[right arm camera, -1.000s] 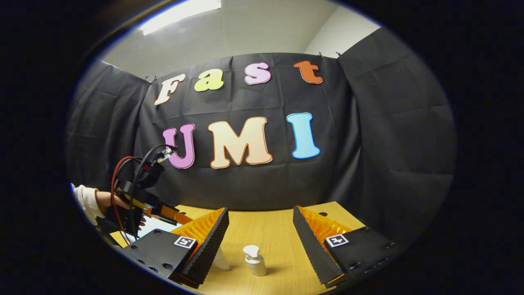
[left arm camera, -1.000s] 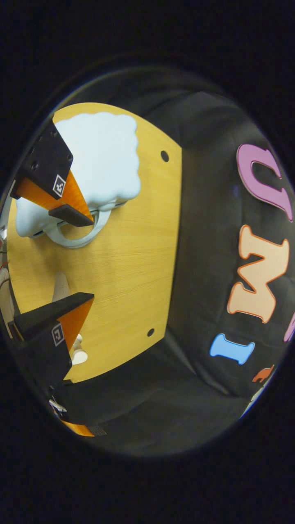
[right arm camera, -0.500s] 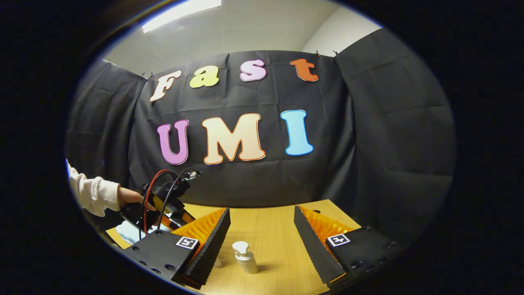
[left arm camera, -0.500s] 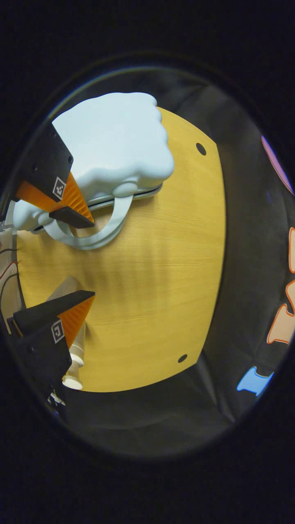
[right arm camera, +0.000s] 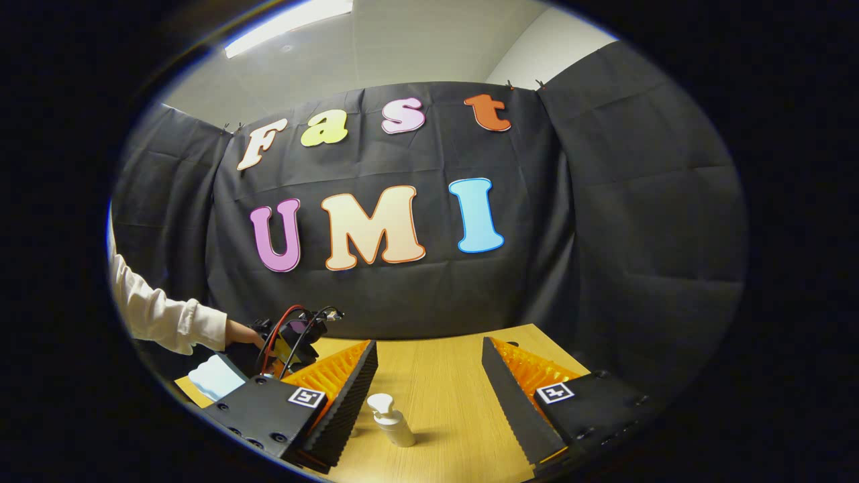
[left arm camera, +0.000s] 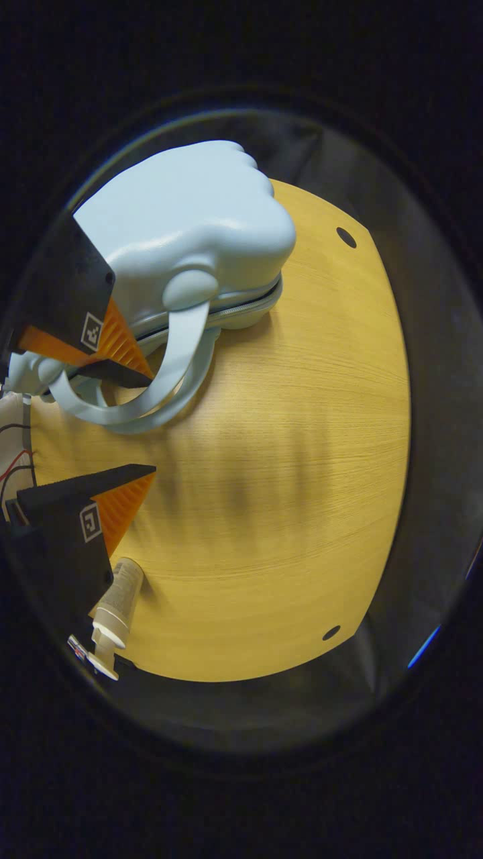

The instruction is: First open the suitcase, pack the skin care products into it, and then close the suitcase.

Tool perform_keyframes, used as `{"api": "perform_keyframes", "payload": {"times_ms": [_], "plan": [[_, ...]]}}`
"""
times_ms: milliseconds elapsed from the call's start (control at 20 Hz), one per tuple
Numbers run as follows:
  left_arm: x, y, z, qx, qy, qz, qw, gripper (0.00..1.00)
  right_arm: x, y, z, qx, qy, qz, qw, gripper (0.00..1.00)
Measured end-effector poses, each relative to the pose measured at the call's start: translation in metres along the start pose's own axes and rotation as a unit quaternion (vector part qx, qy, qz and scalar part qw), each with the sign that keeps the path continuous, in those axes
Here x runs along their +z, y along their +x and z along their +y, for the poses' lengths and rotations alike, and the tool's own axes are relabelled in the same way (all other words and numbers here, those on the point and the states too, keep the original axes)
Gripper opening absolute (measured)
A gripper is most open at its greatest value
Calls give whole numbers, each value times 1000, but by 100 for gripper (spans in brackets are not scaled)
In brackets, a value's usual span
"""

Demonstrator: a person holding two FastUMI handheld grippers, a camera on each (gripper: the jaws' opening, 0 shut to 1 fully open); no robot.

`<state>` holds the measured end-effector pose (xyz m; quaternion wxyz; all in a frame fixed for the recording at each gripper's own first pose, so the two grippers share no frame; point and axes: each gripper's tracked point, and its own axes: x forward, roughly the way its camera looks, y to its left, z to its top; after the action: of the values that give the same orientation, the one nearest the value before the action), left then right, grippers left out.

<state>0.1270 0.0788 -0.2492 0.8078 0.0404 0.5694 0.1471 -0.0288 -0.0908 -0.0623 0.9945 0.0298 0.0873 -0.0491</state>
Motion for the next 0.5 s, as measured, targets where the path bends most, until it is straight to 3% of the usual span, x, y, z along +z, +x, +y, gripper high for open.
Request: {"api": "perform_keyframes", "payload": {"times_ms": [50,300,500], "plan": [[-1,1,3,6,2,4,1000,65,0,-1,-3,-2,0,0,1000,98],[-4,12,14,20,-7,20,1000,31,-6,0,-12,-11,-3,6,1000,98],[-5,14,13,15,-15,26,999,17,-5,-1,-16,-15,-6,8,1000,98]]}}
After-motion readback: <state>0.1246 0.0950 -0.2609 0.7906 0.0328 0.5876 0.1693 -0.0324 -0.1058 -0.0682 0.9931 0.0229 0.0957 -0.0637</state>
